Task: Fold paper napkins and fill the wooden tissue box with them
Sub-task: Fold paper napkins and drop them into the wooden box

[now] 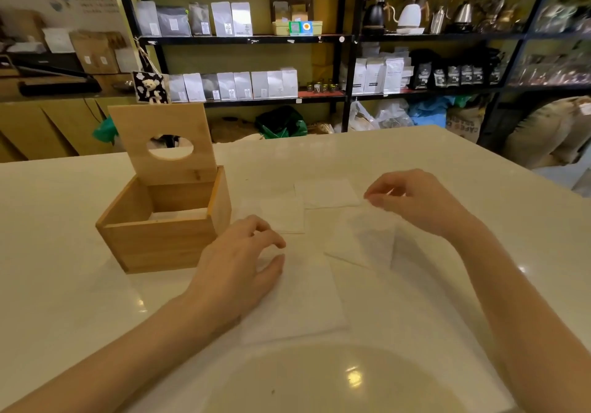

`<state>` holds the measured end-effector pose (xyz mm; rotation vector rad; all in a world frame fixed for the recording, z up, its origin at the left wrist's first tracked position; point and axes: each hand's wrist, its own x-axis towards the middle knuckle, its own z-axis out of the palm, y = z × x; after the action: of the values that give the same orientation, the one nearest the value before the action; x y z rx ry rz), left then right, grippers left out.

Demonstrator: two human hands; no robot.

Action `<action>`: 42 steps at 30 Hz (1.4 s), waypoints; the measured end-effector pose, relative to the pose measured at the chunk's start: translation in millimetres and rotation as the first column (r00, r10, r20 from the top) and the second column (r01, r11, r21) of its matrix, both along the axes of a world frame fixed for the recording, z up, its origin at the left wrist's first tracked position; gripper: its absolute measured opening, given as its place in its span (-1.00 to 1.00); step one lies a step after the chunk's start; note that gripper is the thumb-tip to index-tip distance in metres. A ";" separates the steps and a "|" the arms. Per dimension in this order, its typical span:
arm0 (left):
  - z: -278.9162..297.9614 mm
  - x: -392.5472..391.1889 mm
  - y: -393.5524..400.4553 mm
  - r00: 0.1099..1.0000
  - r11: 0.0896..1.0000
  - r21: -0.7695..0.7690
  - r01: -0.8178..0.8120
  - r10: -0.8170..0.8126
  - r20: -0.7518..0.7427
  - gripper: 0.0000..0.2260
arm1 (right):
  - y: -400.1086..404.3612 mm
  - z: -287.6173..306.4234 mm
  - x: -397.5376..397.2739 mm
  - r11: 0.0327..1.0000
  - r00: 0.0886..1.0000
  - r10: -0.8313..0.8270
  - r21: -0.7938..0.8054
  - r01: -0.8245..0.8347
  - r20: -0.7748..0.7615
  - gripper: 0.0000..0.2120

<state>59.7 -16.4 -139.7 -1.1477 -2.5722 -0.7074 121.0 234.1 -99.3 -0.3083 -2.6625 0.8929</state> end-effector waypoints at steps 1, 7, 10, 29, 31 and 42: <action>2.8 0.4 8.4 1.000 1.000 0.028 0.012 -0.012 0.002 -0.83 | 8.8 -1.8 -0.6 0.997 0.996 -0.074 0.033 0.075 -0.048 -0.88; 7.3 -6.2 68.2 0.993 0.987 -0.150 0.065 -0.049 0.108 -0.67 | 21.9 -22.9 -9.6 0.990 0.992 -0.121 0.074 0.119 0.022 -0.81; 1.1 -7.8 83.7 0.998 0.969 -0.245 0.035 -0.019 0.066 -0.62 | 17.7 -33.2 -14.2 0.981 0.974 -0.138 0.157 0.110 0.177 -0.72; -3.7 -17.0 85.1 0.917 0.988 0.152 0.009 -0.068 0.392 -0.93 | 17.9 -21.5 -12.3 0.984 0.996 -0.010 -0.179 0.026 0.092 -0.98; 3.7 -19.3 81.7 0.876 0.972 0.232 -0.028 -0.088 0.474 -0.98 | 16.5 -16.5 -10.7 0.936 1.000 0.001 -0.353 -0.007 -0.018 -0.92; 55.8 0.3 42.1 0.501 0.922 0.382 -0.071 -0.298 0.813 -0.46 | -29.4 16.7 -4.1 0.581 0.947 0.116 -0.753 -0.309 -0.300 -0.80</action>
<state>60.1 25.7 -83.8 -0.9618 -2.8212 -2.2021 116.9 204.7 -82.6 -0.0527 -1.9448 2.0533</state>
